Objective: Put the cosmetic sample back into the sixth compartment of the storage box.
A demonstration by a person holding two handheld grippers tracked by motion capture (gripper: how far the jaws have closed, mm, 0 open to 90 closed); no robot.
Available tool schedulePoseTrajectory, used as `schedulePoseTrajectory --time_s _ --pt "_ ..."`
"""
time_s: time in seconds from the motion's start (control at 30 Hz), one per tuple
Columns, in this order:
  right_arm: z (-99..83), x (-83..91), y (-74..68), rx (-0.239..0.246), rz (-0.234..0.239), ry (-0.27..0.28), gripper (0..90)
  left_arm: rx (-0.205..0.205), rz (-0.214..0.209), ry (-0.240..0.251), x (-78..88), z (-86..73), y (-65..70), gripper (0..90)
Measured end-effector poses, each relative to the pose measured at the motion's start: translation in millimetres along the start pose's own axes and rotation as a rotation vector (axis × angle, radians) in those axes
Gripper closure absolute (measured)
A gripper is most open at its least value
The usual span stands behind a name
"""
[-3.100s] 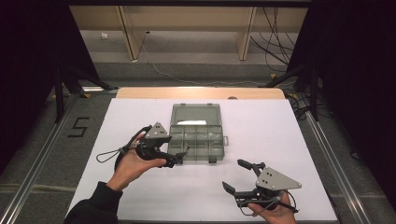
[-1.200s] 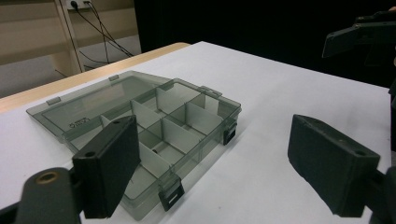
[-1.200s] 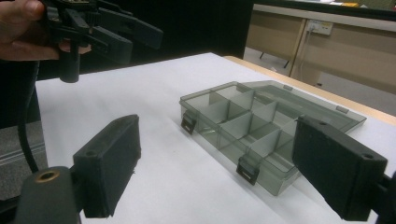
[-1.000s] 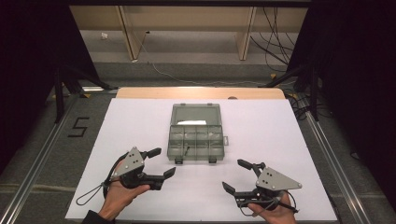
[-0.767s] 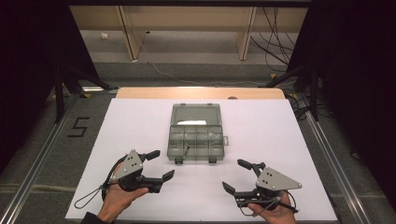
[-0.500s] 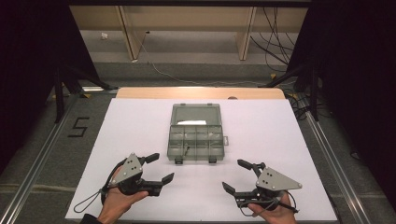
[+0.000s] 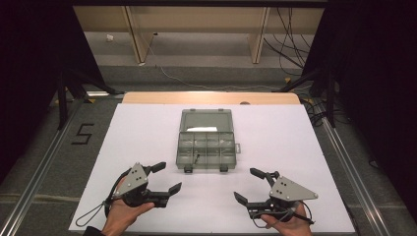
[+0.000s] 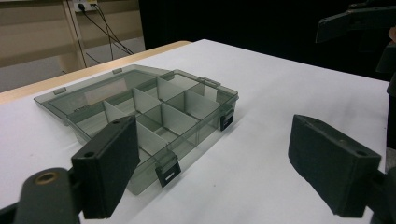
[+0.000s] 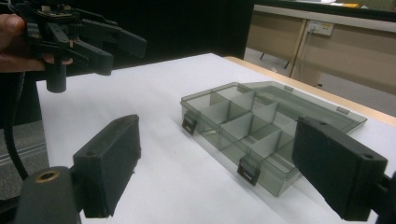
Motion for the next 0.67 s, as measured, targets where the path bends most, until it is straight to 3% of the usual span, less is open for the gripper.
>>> schedulePoseTrajectory --time_s 0.67 --pt "0.0 0.3 0.0 0.000 -0.002 -0.002 16.7 0.010 -0.003 -0.002 -0.7 0.5 0.3 16.4"
Point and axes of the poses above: each handheld gripper's, and its own axes: x roughly backward along the jaws, z roughly out of its top, y roughly to its right, the point moved 1 cm from there along -x, roughly forward along the jaws, and after that the axes turned 5 degrees about z, right-handed, at the moved point
